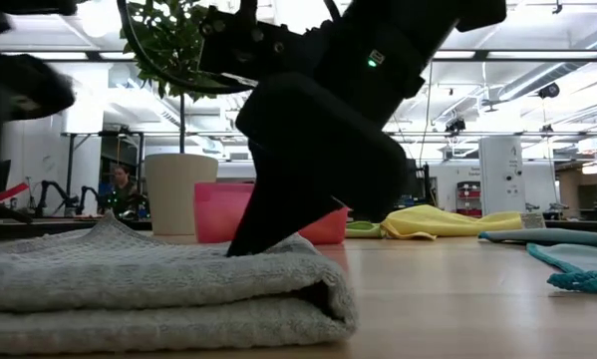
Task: Fold microfiber towels
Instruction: Fold the gray microfiber cloth
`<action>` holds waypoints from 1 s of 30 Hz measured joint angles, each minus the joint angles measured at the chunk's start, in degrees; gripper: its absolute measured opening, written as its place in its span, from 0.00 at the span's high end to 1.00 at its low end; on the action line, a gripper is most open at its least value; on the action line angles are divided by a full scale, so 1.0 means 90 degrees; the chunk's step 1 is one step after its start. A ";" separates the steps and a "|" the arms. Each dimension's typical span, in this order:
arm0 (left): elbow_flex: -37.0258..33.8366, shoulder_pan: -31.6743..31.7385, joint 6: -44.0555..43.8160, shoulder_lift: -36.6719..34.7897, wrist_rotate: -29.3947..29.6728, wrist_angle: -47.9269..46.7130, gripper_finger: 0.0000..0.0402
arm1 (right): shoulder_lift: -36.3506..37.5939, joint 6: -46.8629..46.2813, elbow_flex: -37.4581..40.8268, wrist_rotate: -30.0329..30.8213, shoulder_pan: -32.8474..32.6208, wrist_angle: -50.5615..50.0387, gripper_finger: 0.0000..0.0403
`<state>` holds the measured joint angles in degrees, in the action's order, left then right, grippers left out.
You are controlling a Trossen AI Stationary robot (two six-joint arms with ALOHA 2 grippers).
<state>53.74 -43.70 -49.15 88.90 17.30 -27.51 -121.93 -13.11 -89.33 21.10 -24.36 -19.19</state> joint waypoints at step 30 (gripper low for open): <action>-0.1582 0.0403 -0.0285 -0.0001 0.2104 0.1725 0.80 | 0.0284 0.0010 0.0053 0.0341 -0.0223 -0.0218 0.98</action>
<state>39.51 -40.07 -51.71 88.89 36.23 -11.99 -119.37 -13.02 -88.86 24.16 -26.37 -21.16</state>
